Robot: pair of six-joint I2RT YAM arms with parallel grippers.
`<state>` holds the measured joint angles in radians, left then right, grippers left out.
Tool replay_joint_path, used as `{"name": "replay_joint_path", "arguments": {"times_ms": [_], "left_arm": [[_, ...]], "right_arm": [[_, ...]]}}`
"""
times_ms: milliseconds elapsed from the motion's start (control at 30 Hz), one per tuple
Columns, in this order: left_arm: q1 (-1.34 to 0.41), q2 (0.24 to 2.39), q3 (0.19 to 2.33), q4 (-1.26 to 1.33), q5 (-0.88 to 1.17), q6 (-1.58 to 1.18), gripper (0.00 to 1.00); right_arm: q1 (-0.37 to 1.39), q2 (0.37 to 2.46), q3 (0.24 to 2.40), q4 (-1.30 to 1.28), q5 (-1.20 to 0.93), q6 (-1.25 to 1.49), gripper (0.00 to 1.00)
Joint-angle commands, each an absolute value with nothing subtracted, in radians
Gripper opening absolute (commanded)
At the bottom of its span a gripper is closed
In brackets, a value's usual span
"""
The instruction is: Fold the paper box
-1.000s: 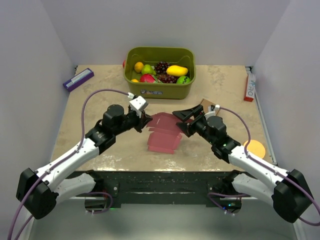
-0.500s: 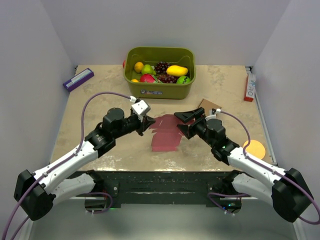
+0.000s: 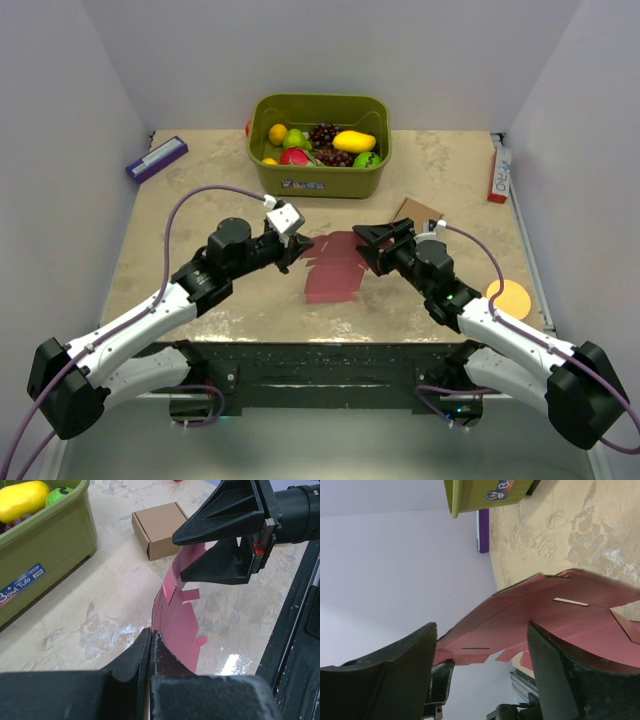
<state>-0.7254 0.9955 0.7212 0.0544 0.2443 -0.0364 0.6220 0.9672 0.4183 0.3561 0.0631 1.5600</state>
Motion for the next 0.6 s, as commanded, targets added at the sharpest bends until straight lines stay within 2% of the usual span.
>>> {"name": "replay_joint_path", "arguments": {"times_ms": [0, 167, 233, 300, 567], "left_arm": [[-0.733, 0.982, 0.712, 0.106, 0.219, -0.031, 0.0], [-0.732, 0.994, 0.716, 0.107, 0.213, -0.052, 0.0], [-0.733, 0.994, 0.718, 0.104, 0.203, -0.054, 0.0], [-0.732, 0.986, 0.716, 0.106, 0.193, -0.058, 0.0], [-0.732, 0.985, 0.71, 0.115, 0.175, -0.077, 0.0]], "right_arm": [[0.623, 0.959, 0.414, 0.376, 0.118, 1.557, 0.64], [0.624, 0.972, 0.396, 0.393, 0.117, 1.555, 0.48], [0.624, 0.979, 0.39, 0.4, 0.112, 1.558, 0.44], [0.624, 0.991, 0.384, 0.405, 0.109, 1.555, 0.35], [0.624, 1.038, 0.361, 0.454, 0.08, 1.555, 0.26]]}}
